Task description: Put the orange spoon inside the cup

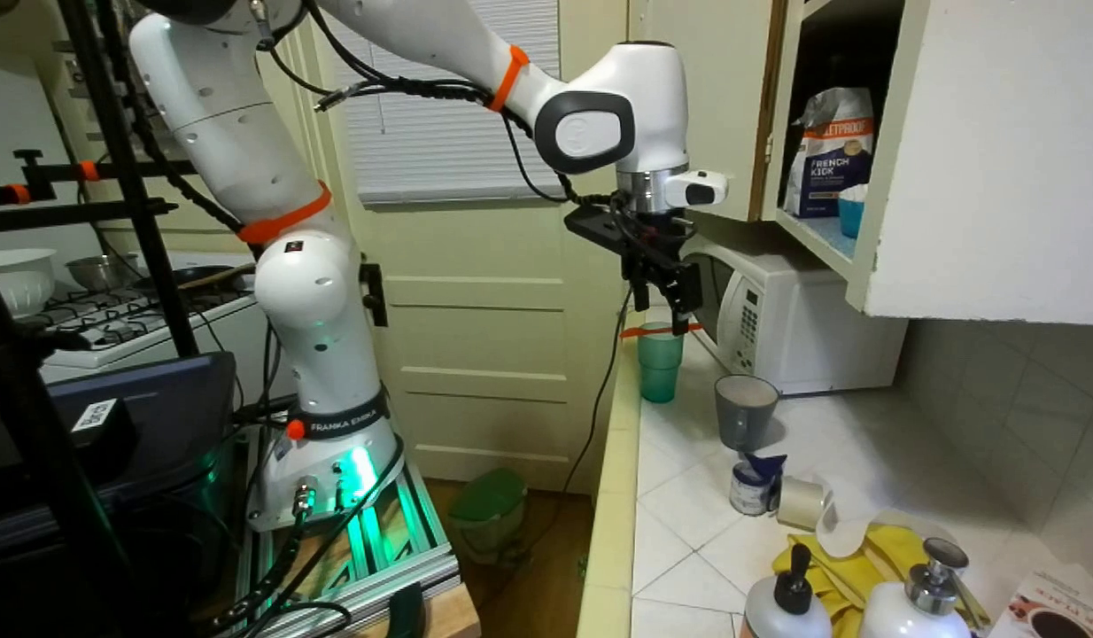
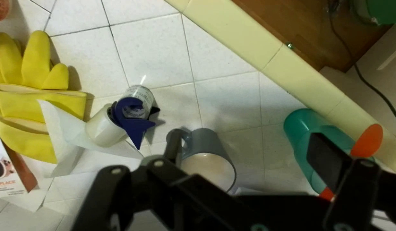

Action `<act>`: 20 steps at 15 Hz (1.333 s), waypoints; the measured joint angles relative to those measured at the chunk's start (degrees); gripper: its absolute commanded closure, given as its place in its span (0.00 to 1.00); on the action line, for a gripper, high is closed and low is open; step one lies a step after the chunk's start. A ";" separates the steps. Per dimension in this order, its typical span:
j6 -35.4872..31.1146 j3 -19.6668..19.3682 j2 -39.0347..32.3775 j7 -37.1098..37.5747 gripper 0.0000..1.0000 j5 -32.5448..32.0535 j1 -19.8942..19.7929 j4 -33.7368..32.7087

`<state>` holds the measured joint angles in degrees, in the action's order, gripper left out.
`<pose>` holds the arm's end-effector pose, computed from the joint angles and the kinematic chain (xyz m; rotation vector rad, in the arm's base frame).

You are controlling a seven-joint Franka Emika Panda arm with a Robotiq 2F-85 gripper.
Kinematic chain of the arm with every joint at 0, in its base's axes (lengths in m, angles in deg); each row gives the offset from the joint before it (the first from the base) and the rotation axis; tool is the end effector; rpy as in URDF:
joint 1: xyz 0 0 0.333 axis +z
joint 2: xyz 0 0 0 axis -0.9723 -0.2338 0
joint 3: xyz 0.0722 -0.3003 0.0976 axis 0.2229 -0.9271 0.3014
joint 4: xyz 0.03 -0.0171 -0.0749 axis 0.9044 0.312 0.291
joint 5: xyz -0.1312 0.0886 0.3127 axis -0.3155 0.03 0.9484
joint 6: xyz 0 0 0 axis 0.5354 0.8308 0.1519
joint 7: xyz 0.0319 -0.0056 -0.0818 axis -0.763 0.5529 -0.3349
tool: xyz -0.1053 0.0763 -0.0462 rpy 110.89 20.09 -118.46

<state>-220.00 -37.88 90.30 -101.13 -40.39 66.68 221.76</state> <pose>0.3587 -0.2101 0.4093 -3.1232 0.1278 -0.2413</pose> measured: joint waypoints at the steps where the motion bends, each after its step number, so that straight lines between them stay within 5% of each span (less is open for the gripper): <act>1: -0.67 0.35 -1.09 0.77 0.00 2.51 0.37 -0.78; 10: -1.76 1.74 -5.00 5.03 0.00 7.64 0.63 -3.79; 20: -12.19 6.72 -13.56 15.42 0.00 10.87 0.73 -5.33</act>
<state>-232.19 -31.16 76.74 -85.70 -29.52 67.41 216.42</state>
